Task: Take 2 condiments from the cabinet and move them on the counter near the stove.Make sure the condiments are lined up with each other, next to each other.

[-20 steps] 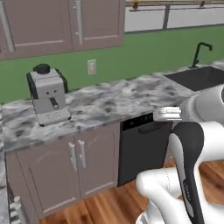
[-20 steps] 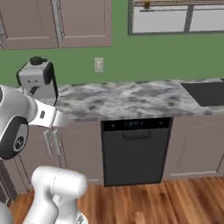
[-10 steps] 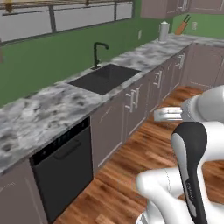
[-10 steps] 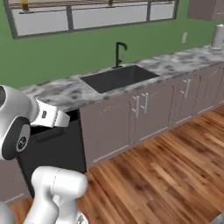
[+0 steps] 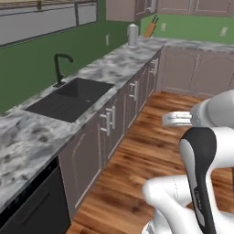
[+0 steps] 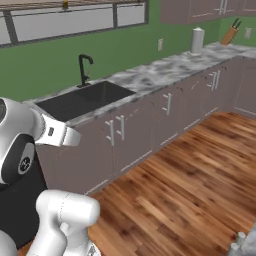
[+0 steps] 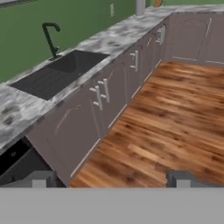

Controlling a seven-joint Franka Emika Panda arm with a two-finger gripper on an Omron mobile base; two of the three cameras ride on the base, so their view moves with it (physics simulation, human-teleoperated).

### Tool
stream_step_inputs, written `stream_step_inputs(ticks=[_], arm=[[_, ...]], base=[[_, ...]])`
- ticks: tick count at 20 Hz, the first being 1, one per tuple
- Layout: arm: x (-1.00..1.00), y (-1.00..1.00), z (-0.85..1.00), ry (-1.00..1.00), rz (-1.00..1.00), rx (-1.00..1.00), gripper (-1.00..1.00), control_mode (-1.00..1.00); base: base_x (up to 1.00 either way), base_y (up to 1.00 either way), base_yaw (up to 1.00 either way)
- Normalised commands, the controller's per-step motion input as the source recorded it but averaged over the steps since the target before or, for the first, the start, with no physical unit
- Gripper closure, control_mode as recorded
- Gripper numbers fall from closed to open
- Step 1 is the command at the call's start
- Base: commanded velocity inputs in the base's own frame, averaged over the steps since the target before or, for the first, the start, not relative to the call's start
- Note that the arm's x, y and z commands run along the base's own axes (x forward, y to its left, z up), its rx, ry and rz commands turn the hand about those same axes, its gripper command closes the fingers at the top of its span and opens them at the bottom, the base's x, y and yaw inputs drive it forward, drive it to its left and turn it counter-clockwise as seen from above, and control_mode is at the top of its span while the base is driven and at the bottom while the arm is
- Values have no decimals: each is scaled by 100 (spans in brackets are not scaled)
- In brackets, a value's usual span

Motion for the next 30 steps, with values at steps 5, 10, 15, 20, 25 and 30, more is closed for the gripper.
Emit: stream_step_inputs(ticks=[5,10,15,20,25,30], arm=[[0,0,0,0,0,0,-100,100],[0,0,0,0,0,0,-100,100],[0,0,0,0,0,0,-100,100],[0,0,0,0,0,0,-100,100],[0,0,0,0,0,0,-100,100],[0,0,0,0,0,0,-100,100]], base=[[79,7,-20],[60,0,-36],[80,0,-51],[93,0,-53],[99,0,-46],[100,4,-39]])
